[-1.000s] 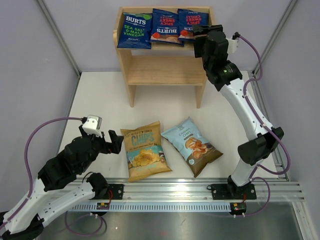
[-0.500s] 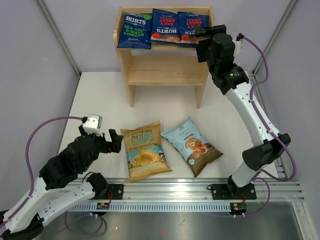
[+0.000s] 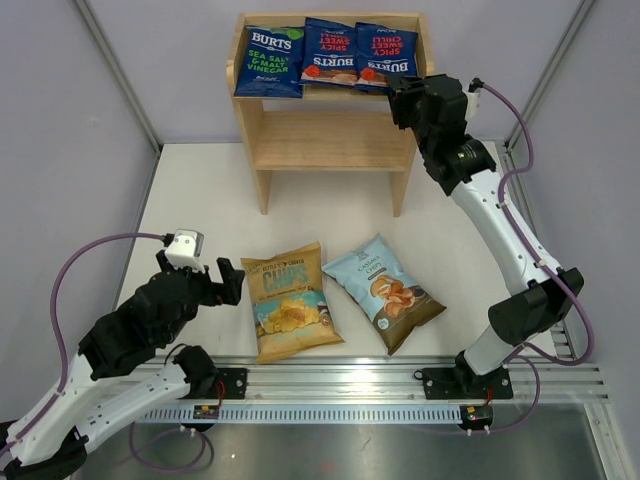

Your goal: Place and organize the chips bags onto the shelf

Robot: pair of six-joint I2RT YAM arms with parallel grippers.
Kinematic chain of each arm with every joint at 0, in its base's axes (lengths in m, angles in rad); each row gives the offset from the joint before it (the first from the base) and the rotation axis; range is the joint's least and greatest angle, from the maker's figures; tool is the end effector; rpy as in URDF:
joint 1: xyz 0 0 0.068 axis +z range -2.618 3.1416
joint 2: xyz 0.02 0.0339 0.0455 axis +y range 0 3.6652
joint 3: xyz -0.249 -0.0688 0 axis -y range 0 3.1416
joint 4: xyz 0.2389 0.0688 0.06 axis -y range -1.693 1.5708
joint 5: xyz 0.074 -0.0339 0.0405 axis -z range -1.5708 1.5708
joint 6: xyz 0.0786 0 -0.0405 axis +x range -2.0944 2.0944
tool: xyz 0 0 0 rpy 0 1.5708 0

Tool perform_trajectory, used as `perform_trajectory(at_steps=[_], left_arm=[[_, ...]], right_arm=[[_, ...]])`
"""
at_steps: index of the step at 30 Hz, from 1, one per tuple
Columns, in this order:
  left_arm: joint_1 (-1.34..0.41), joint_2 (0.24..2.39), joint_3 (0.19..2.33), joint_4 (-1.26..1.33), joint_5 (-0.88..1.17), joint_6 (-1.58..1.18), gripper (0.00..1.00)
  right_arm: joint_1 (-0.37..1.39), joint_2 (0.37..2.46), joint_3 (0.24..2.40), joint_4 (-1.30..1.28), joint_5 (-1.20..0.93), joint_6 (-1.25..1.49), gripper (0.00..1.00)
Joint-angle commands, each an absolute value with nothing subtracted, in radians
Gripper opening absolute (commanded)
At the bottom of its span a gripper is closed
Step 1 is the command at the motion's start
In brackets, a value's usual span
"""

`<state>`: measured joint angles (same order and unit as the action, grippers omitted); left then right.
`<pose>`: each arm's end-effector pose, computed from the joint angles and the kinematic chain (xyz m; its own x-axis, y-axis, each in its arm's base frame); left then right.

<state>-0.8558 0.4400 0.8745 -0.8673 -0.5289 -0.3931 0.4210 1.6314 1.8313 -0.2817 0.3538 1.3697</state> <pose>0.1053 -0.0608 0.3151 -0.3887 -0.0568 -0.9196 0.2195 0.9637 -0.1522 0.3804 0.1405 0.4562 -0.0817 0.9705 -0.2268 0.0594 0.2319 0.9709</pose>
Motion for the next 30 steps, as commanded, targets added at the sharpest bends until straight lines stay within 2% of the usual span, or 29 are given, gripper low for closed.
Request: perform_trajectory(at_steps=[1, 2, 8, 21, 24, 30], left_arm=[[-0.853, 0.439, 0.891, -0.842, -0.561, -0.402, 0.99], [-0.853, 0.440, 0.890, -0.842, -0.560, -0.402, 0.99], [-0.853, 0.440, 0.890, -0.844, -0.563, -0.403, 0.99], [-0.853, 0.417, 0.888, -0.845, -0.572, -0.410, 0.99], [-0.853, 0.414, 0.888, -0.847, -0.571, -0.408, 0.99], [-0.853, 0.403, 0.887, -0.845, -0.571, -0.408, 0.99]], right_arm=[[0.416, 1.597, 1.812, -0.262, 0.345, 1.382, 0.39], [0.417, 1.592, 1.810, -0.258, 0.348, 1.385, 0.35], [0.417, 1.594, 1.799, -0.256, 0.411, 1.399, 0.28], [0.417, 1.704, 1.919, -0.284, 0.439, 1.437, 0.25], [0.416, 1.727, 1.963, -0.316, 0.445, 1.427, 0.30], [0.414, 1.697, 1.928, -0.311, 0.431, 1.396, 0.49]])
